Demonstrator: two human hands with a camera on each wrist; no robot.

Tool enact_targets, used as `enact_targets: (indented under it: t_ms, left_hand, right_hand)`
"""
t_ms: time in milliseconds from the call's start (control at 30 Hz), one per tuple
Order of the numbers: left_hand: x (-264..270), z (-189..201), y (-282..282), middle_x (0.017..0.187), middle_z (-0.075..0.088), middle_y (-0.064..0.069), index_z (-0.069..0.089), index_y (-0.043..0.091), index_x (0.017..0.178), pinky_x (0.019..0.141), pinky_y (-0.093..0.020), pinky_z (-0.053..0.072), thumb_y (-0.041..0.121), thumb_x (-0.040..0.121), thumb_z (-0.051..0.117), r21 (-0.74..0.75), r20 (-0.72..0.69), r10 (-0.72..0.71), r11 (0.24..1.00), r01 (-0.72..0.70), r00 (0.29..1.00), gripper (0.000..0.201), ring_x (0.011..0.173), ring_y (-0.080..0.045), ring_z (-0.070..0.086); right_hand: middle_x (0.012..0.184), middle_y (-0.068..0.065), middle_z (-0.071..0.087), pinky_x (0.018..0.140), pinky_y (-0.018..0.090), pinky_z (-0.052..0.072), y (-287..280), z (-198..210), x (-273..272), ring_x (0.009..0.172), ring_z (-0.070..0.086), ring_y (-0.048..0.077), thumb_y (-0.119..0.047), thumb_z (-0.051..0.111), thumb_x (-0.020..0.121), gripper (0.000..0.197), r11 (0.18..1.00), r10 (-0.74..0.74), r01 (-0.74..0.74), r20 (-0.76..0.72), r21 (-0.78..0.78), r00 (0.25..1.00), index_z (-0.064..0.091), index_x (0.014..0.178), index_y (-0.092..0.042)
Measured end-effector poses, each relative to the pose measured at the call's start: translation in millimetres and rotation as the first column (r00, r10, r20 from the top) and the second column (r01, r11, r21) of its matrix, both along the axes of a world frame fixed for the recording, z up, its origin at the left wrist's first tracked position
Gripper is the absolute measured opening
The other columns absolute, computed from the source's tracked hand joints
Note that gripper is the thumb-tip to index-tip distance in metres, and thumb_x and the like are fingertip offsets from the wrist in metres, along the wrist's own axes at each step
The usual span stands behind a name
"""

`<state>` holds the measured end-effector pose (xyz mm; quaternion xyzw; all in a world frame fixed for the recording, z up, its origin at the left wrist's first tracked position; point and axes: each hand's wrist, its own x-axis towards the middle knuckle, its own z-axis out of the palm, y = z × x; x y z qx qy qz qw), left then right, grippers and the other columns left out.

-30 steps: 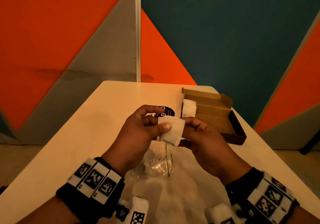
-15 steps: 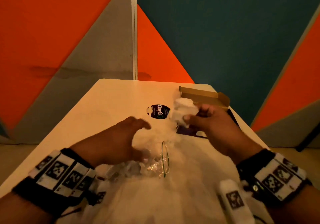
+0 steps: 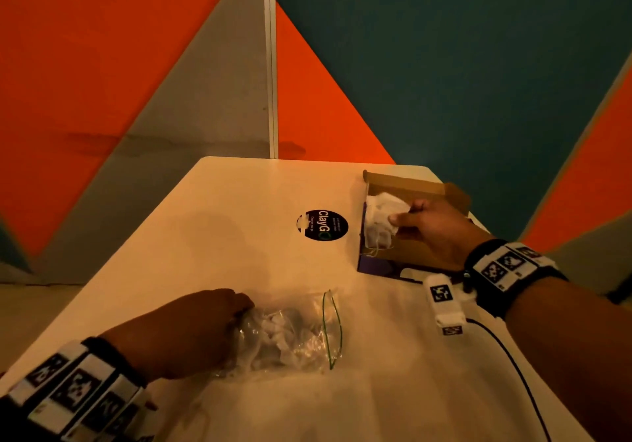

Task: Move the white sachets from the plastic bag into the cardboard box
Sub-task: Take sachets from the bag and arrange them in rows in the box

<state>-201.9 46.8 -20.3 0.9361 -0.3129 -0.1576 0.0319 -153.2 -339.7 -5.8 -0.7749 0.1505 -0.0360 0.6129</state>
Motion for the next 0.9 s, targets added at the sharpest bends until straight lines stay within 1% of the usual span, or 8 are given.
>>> enact_targets:
  t_ms: [133,233,300,500,667,767,833,900]
  left_hand:
    - [2,-5,-1,0.14,0.045,0.015,0.034,0.036,0.146,0.105,-0.016,0.035,0.031,0.092,0.058,-0.022,-0.027,0.019,1.0,-0.019,0.999,0.06,0.125,-0.004,0.047]
    - [1,-4,-4,0.137,0.045,0.013,0.035,0.036,0.145,0.104,-0.02,0.039,0.032,0.09,0.059,0.002,-0.039,0.013,1.0,-0.013,0.999,0.06,0.122,-0.006,0.048]
    - [-1,-4,-5,0.138,0.042,0.012,0.033,0.034,0.146,0.106,-0.021,0.038,0.034,0.092,0.058,0.025,-0.036,-0.004,1.0,0.005,0.999,0.06,0.125,-0.007,0.047]
    - [0,-5,-7,0.13,0.043,0.017,0.034,0.037,0.144,0.095,-0.013,0.036,0.036,0.088,0.061,0.003,-0.045,0.0,1.0,0.0,0.999,0.062,0.118,-0.003,0.047]
    - [-1,-5,-8,0.132,0.043,0.016,0.034,0.038,0.143,0.103,-0.021,0.041,0.036,0.088,0.063,0.013,-0.041,0.027,1.0,-0.027,0.999,0.063,0.12,-0.005,0.047]
    - [-2,-6,-9,0.128,0.046,0.014,0.037,0.037,0.142,0.1,-0.024,0.044,0.036,0.085,0.066,0.024,-0.033,0.039,0.999,-0.038,0.999,0.064,0.116,-0.007,0.05]
    - [-3,-7,-9,0.13,0.046,0.013,0.038,0.036,0.142,0.101,-0.024,0.043,0.036,0.084,0.067,0.029,-0.016,0.041,0.999,-0.04,0.999,0.065,0.118,-0.008,0.05]
    - [-3,-9,-9,0.136,0.046,0.009,0.037,0.033,0.144,0.105,-0.024,0.04,0.035,0.086,0.067,0.035,0.012,0.033,0.999,-0.033,0.999,0.065,0.123,-0.01,0.048]
  right_hand:
    - [0.097,0.005,0.077,0.094,0.047,0.053,-8,-20,10,0.095,0.072,0.026,-0.012,0.078,0.078,0.025,0.992,0.017,-0.037,-0.162,-0.12,0.987,0.072,0.103,-0.013]
    - [0.101,0.013,0.075,0.092,0.05,0.054,-8,-27,14,0.097,0.07,0.032,-0.009,0.077,0.08,0.023,0.979,0.019,-0.07,-0.258,-0.19,0.966,0.071,0.102,-0.01]
    - [0.094,0.014,0.073,0.092,0.05,0.055,-6,-29,15,0.093,0.069,0.033,-0.009,0.075,0.081,0.011,0.962,0.014,-0.088,-0.274,-0.259,0.962,0.071,0.092,-0.01]
    - [0.092,0.013,0.073,0.088,0.047,0.056,-5,-34,26,0.088,0.069,0.031,-0.012,0.074,0.082,0.012,0.916,-0.005,-0.095,-0.249,-0.39,0.969,0.072,0.094,-0.011]
    - [0.092,0.006,0.07,0.083,0.041,0.054,-5,-37,35,0.089,0.065,0.025,-0.017,0.076,0.081,0.012,0.856,-0.012,-0.095,-0.204,-0.509,0.979,0.071,0.092,-0.017]
    - [0.092,0.003,0.069,0.08,0.038,0.051,-8,-39,35,0.09,0.063,0.023,-0.02,0.076,0.08,0.015,0.82,0.003,-0.106,-0.181,-0.563,0.983,0.069,0.093,-0.02]
    - [0.091,0.001,0.068,0.083,0.041,0.052,-13,-32,31,0.089,0.062,0.022,-0.029,0.076,0.081,0.016,0.776,-0.004,-0.096,-0.157,-0.623,0.988,0.068,0.093,-0.021]
    - [0.089,0.001,0.066,0.083,0.042,0.052,-17,-15,24,0.087,0.062,0.022,-0.041,0.072,0.082,0.024,0.659,-0.032,-0.048,-0.093,-0.75,0.995,0.065,0.092,-0.02]
